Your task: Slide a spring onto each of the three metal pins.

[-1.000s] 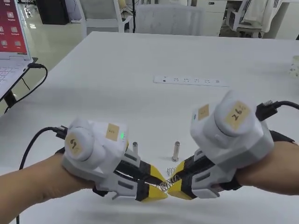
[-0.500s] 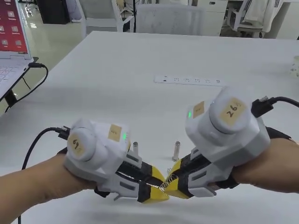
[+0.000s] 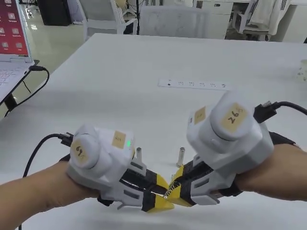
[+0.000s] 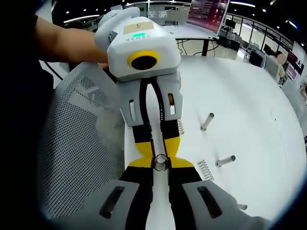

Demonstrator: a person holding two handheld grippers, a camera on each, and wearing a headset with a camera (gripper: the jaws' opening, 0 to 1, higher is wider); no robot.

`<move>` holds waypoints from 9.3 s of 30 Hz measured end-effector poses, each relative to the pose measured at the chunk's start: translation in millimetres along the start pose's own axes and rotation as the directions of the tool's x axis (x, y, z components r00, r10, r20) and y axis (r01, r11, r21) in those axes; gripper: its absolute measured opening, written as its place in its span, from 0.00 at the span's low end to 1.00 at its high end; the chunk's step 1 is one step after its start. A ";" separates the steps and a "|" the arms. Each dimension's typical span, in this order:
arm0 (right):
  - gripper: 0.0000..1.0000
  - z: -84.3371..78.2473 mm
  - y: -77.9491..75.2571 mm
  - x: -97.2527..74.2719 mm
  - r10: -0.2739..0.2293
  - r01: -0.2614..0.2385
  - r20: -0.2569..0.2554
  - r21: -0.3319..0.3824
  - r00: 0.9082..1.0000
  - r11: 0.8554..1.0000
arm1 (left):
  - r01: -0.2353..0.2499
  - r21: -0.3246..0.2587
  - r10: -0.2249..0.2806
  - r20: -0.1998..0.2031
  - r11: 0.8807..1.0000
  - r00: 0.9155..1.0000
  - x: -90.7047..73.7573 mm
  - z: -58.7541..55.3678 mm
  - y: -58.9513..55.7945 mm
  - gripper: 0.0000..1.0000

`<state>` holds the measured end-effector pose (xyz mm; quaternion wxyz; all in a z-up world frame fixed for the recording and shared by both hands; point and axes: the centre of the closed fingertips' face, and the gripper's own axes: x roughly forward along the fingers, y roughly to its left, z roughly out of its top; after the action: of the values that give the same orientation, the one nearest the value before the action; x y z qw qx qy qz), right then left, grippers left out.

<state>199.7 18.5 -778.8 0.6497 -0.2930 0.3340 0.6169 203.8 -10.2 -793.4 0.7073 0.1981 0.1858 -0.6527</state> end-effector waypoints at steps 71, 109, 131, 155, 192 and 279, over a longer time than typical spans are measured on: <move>0.08 -35.0 -40.8 -39.3 -0.101 0.104 -0.044 0.081 0.994 0.991 | -0.166 -0.251 0.184 0.052 0.954 0.982 -60.9 -18.9 24.2 0.41; 0.08 -62.4 -70.9 -85.2 -0.178 0.190 -0.100 0.127 0.979 0.974 | -0.278 -0.318 0.321 0.092 0.906 0.943 -76.2 -35.1 32.6 0.48; 0.08 -78.3 -105.2 -110.1 -0.222 0.245 -0.189 0.112 0.957 0.963 | -0.273 -0.333 0.320 0.092 0.903 0.943 -75.4 -36.4 33.0 0.49; 0.08 -89.8 -134.9 -92.7 -0.194 0.228 -0.245 0.117 0.950 0.967 | -0.275 -0.337 0.322 0.091 0.900 0.942 -76.2 -36.3 32.3 0.49; 0.09 -108.5 -148.9 -68.0 -0.144 0.194 -0.277 0.161 0.950 0.968 | -0.280 -0.345 0.327 0.083 0.896 0.941 -77.0 -39.6 32.9 0.46; 0.27 -150.1 -132.6 -41.1 -0.119 0.194 -0.332 0.200 0.936 0.960 | -0.274 -0.355 0.323 0.086 0.894 0.942 -76.0 -39.1 31.7 0.45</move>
<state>320.4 -134.4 -841.1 0.6645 -0.3367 0.4783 0.4651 229.2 77.0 -785.9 0.8340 0.0530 0.2112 -0.5069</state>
